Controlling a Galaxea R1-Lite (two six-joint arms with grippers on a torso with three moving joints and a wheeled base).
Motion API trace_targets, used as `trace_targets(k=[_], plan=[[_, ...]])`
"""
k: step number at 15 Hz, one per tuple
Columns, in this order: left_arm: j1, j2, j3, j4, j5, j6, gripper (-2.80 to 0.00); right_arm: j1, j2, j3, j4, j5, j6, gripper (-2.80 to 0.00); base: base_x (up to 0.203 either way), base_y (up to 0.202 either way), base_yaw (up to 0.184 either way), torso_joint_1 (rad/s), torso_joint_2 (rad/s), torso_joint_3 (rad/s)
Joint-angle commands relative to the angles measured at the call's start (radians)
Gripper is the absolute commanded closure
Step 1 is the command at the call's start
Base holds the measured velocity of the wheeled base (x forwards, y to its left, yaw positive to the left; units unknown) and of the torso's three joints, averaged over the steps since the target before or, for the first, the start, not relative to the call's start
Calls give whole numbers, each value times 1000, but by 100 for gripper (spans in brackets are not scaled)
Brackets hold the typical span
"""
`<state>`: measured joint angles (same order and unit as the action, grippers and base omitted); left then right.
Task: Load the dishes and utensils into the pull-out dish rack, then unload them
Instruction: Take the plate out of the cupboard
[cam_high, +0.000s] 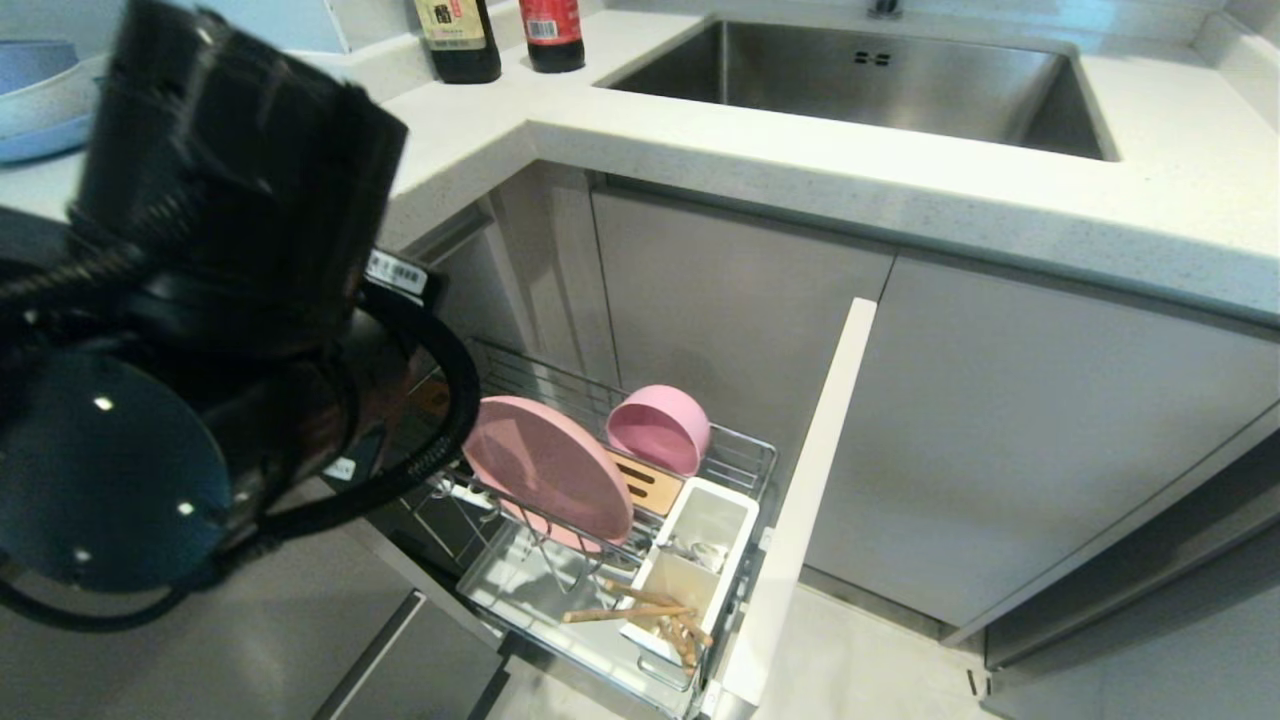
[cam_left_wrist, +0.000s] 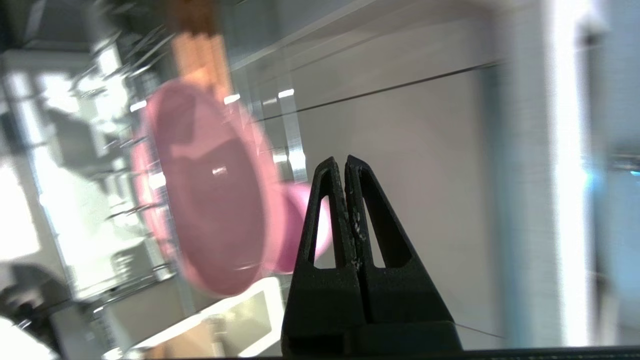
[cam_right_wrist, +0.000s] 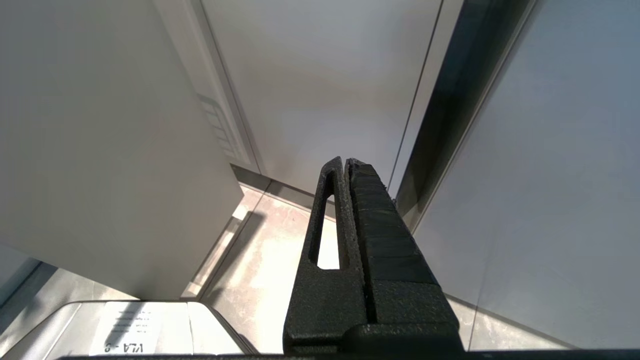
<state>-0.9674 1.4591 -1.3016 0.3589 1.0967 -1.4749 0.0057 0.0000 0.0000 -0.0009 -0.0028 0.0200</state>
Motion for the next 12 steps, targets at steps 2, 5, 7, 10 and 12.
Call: trace_targets(k=[2,5,7,10,12], plan=[[-2,-36,-175,24,1,165,0,0,0,2,-1,0,0,0,0,0,0,0,0,0],[19,-80,-356,27,-51,419,0,0,0,2,-1,0,0,0,0,0,0,0,0,0],[112,-129,-407,24,-143,546,0,0,0,2,0,0,0,0,0,0,0,0,0,0],[330,-232,-418,21,-378,662,0,0,0,2,-1,1,0,0,0,0,0,0,0,0],[482,-316,-419,22,-584,731,0,0,0,2,-1,0,0,0,0,0,0,0,0,0]])
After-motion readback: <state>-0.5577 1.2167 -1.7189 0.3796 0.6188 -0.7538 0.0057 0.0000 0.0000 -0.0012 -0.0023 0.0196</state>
